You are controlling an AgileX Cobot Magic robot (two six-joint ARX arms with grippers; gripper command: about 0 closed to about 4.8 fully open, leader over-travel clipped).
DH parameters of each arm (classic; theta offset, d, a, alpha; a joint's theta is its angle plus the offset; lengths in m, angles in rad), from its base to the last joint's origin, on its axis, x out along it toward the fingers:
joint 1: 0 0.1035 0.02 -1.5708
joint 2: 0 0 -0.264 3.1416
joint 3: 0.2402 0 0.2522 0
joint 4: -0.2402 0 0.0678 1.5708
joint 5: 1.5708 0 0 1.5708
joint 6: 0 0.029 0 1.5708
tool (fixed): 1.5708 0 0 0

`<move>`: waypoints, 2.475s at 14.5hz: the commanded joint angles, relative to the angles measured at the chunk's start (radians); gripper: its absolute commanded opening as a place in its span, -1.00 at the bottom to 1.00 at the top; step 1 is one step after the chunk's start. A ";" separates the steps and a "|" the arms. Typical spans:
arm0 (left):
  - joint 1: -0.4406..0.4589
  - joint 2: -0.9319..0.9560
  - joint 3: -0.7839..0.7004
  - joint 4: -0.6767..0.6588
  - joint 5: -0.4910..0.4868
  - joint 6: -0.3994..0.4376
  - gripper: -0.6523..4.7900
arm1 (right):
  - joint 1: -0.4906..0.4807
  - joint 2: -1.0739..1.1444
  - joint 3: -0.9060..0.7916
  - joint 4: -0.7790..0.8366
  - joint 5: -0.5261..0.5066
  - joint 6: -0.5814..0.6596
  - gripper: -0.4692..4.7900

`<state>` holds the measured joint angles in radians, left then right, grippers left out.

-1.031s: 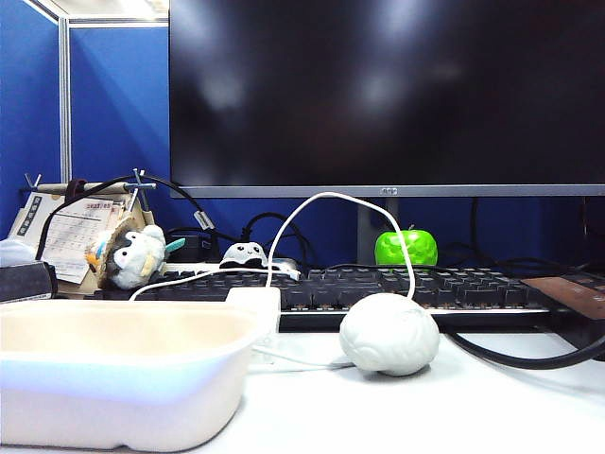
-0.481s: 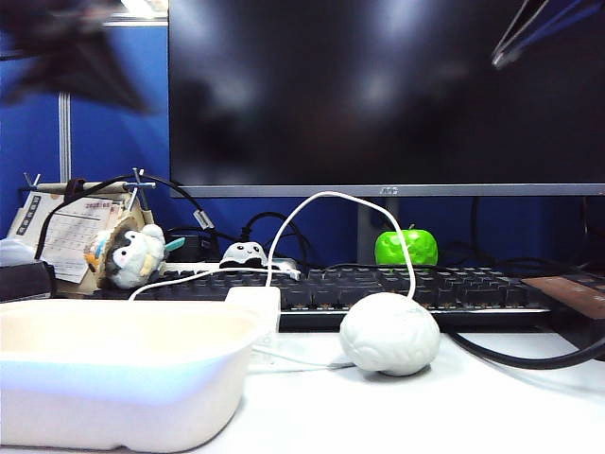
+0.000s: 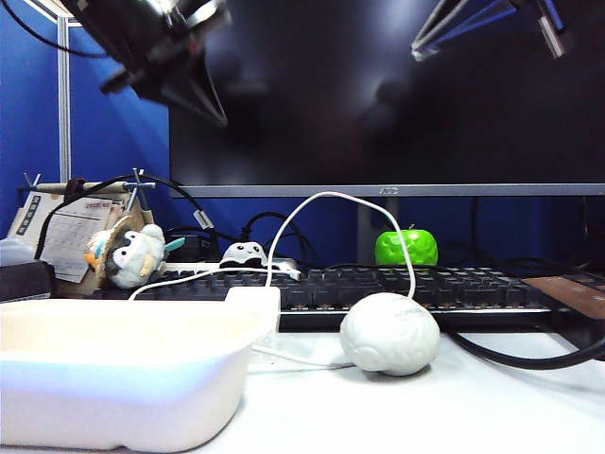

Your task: Identity fluffy octopus among items on the table, put them into the paper lunch box.

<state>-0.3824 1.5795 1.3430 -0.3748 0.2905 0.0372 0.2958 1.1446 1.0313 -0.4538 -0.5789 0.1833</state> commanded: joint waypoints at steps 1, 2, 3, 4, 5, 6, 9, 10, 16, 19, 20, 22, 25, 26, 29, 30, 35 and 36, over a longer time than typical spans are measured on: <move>-0.001 0.047 0.004 0.040 -0.002 0.113 -0.78 | 0.010 0.015 0.006 0.064 0.027 0.000 -0.84; -0.003 0.061 0.004 0.051 0.001 0.140 -0.78 | 0.011 0.018 0.006 0.076 0.044 -0.001 -0.84; -0.007 0.077 0.003 0.077 0.001 0.154 -0.77 | 0.017 0.023 0.006 0.090 0.040 -0.002 -0.85; -0.007 0.085 0.002 0.095 0.002 0.156 -0.76 | 0.018 0.028 0.006 0.093 0.040 -0.002 -0.85; -0.008 0.098 0.002 0.113 0.006 0.156 -0.76 | 0.018 0.032 0.006 0.093 0.046 -0.002 -0.85; -0.008 0.115 0.002 0.127 0.006 0.150 -0.76 | 0.018 0.034 0.006 0.093 0.046 -0.004 -0.85; -0.008 0.189 0.002 0.149 0.005 0.150 -0.76 | 0.018 0.040 0.006 0.097 0.051 -0.004 -0.85; -0.008 0.215 0.002 0.160 0.005 0.150 -0.76 | 0.018 0.040 0.006 0.100 0.054 -0.004 -0.84; -0.009 0.319 0.002 0.225 0.001 0.146 -0.47 | 0.018 0.040 0.006 0.108 0.054 -0.009 -0.84; -0.009 0.335 0.002 0.296 0.001 0.146 -0.44 | 0.018 0.040 0.006 0.122 0.053 -0.008 -0.85; -0.009 0.336 0.002 0.319 0.000 0.146 -0.44 | 0.018 0.040 0.006 0.122 0.054 -0.008 -0.85; -0.009 0.336 0.002 0.338 -0.048 0.146 -0.43 | 0.018 0.040 0.006 0.122 0.054 -0.009 -0.84; -0.009 0.345 0.002 0.348 -0.069 0.147 -0.23 | 0.018 0.040 0.006 0.123 0.054 -0.009 -0.85; -0.009 0.348 0.002 0.354 -0.066 0.146 0.09 | 0.018 0.040 0.006 0.123 0.054 -0.012 -0.85; -0.009 0.348 0.002 0.355 -0.066 0.146 0.34 | 0.018 0.040 0.006 0.123 0.054 -0.014 -0.85; -0.009 0.351 0.002 0.357 -0.067 0.146 0.58 | 0.018 0.041 0.006 0.123 0.054 -0.029 -0.85; -0.009 0.357 0.002 0.361 -0.067 0.134 0.62 | 0.018 0.084 0.005 0.126 0.064 -0.144 -0.85; -0.009 0.357 0.002 0.363 -0.067 0.121 0.61 | 0.018 0.106 0.005 0.127 0.064 -0.194 -0.84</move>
<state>-0.3904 1.9362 1.3422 -0.0257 0.2234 0.1745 0.3122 1.2419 1.0313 -0.3416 -0.5156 0.0372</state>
